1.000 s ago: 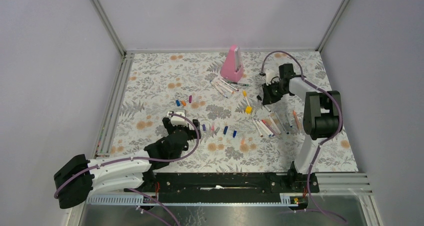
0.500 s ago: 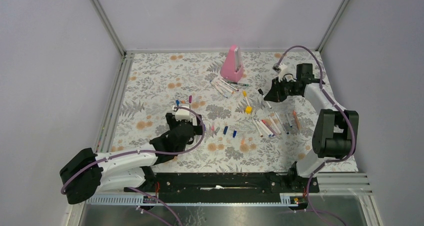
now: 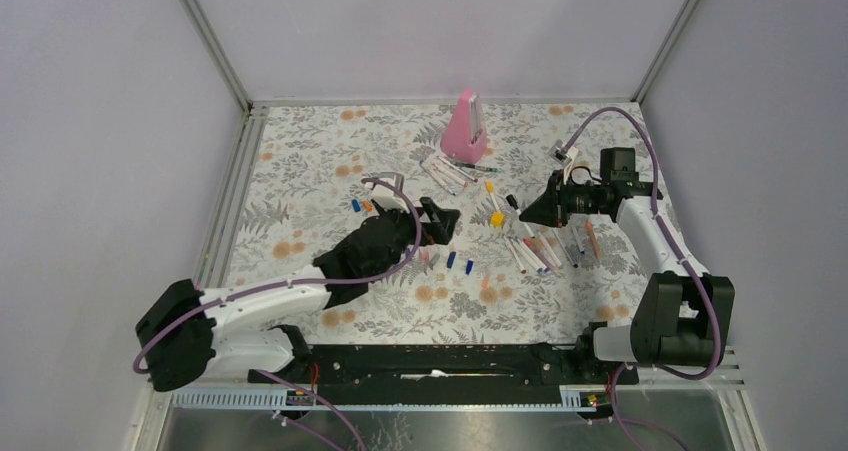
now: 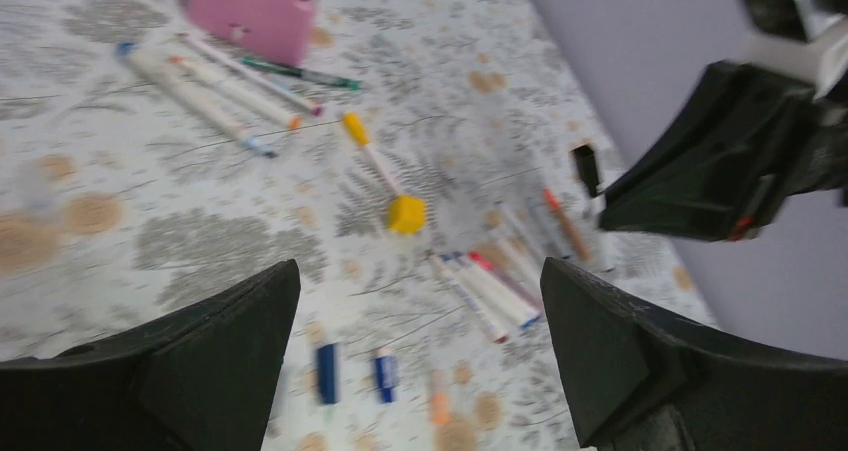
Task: Open the pen caps
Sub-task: Pick up the pen from the center of the board, then open the pen cap from the pen.
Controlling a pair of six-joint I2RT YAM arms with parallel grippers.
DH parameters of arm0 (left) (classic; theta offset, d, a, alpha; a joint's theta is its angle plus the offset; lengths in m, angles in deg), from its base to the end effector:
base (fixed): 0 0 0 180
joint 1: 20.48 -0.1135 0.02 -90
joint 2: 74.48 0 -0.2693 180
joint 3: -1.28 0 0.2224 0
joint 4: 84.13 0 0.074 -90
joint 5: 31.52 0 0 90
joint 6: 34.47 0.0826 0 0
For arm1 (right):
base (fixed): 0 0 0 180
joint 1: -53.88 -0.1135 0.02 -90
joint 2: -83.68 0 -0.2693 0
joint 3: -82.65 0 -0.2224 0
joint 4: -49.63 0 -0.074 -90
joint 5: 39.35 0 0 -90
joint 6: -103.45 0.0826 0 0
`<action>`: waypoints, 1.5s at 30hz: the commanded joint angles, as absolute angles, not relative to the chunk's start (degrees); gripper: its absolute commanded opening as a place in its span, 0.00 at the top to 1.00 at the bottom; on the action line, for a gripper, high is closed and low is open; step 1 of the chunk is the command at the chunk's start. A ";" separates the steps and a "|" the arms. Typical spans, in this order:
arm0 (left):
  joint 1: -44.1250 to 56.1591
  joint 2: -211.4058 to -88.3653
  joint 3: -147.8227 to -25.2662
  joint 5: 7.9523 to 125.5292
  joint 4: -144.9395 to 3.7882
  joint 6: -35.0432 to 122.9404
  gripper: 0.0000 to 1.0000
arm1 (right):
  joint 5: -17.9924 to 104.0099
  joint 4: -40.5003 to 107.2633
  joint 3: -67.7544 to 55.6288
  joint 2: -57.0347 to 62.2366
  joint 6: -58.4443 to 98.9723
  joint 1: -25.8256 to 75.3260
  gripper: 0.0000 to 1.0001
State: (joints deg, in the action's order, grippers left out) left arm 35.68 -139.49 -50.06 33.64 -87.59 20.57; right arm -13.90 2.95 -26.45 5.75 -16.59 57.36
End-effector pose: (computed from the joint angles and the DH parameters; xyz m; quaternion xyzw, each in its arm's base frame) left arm 0.1786 -0.2040 0.2786 0.0022 0.7619 -0.3317 0.5564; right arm 0.2533 0.0593 0.2614 -0.3464 0.7438 0.4099 0.3984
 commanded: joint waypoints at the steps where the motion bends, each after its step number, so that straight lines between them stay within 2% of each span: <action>1: 35.99 -145.95 -53.35 40.75 -104.83 13.38 0.01 | -20.04 4.54 -27.91 7.91 -14.31 57.31 1.00; 15: 38.56 -164.18 -66.47 36.52 -108.62 0.08 0.01 | -21.42 7.15 -29.14 8.93 -11.59 57.13 1.00; 21: 39.87 -168.42 -71.57 35.19 -105.40 -0.67 0.08 | -20.61 7.52 -29.30 8.97 -11.34 56.62 1.00; 24: 40.31 -169.86 -73.14 35.01 -105.02 -0.37 0.16 | -19.92 7.48 -29.40 8.97 -11.45 56.30 1.00; 27: 40.42 -170.66 -74.03 34.61 -103.81 -0.52 0.28 | -19.30 7.44 -29.32 8.80 -11.59 56.21 1.00; 38: 40.78 -173.49 -77.62 33.79 -97.47 -1.12 0.47 | -17.86 7.19 -29.31 8.35 -11.95 55.42 1.00; 42: 40.78 -173.88 -78.08 33.69 -96.99 -1.55 0.58 | -17.44 7.10 -29.31 8.07 -12.20 55.17 1.00; 45: 40.80 -174.06 -78.40 33.82 -96.50 -1.71 0.79 | -16.76 7.07 -29.27 7.94 -12.51 54.92 1.00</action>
